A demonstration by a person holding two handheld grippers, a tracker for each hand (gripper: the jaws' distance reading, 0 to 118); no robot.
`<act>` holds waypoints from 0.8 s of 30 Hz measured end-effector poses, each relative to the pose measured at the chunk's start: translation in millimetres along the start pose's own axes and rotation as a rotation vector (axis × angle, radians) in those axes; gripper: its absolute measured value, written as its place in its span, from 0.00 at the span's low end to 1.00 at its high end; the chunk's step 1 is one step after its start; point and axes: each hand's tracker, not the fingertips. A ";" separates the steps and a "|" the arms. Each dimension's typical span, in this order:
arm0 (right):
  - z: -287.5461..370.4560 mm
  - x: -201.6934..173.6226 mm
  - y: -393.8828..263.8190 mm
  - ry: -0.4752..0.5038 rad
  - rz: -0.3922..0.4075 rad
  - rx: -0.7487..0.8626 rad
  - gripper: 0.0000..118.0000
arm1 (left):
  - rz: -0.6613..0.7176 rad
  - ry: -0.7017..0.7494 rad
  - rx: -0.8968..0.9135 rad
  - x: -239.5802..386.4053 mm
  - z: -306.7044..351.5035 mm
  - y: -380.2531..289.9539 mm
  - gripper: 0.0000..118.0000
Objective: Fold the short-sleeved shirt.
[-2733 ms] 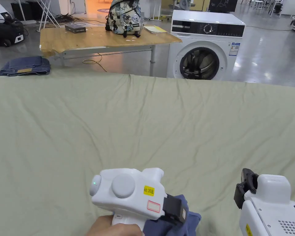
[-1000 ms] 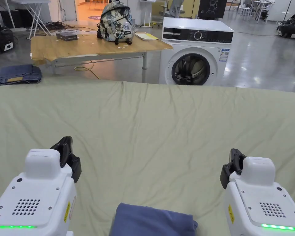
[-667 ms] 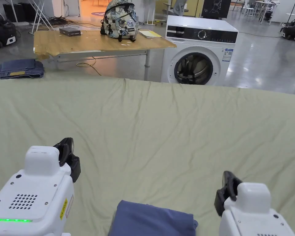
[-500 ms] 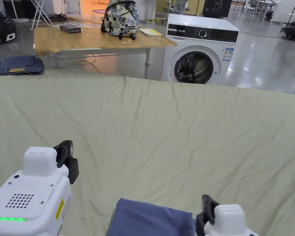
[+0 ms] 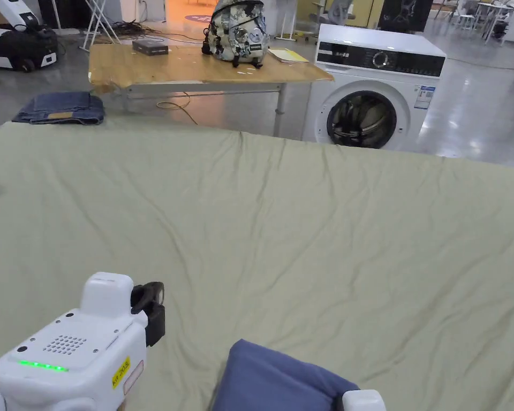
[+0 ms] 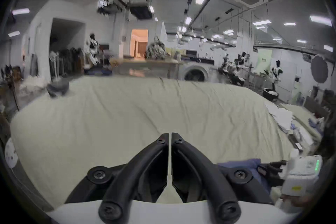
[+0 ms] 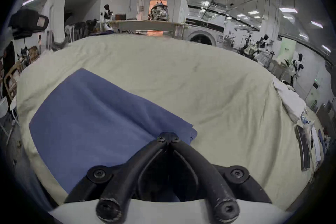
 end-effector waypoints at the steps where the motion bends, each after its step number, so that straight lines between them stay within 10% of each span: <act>1: -0.2 0.3 -0.1 0.000 -0.004 -0.002 0.00 | 0.028 -0.042 -0.063 -3.3 -6.1 -0.3 0.00; 4: 0.0 3.0 -0.1 0.007 -0.030 -0.008 0.00 | 0.162 -0.234 -0.284 -17.5 -29.7 -5.8 0.06; 11: 0.7 6.3 2.1 0.020 -0.056 -0.019 0.00 | 0.395 -0.579 -0.664 -35.7 -84.2 -39.9 0.65; 24: -0.1 9.6 2.4 0.030 -0.070 -0.022 0.00 | 0.769 -0.885 -0.727 -24.3 -136.2 -106.7 0.63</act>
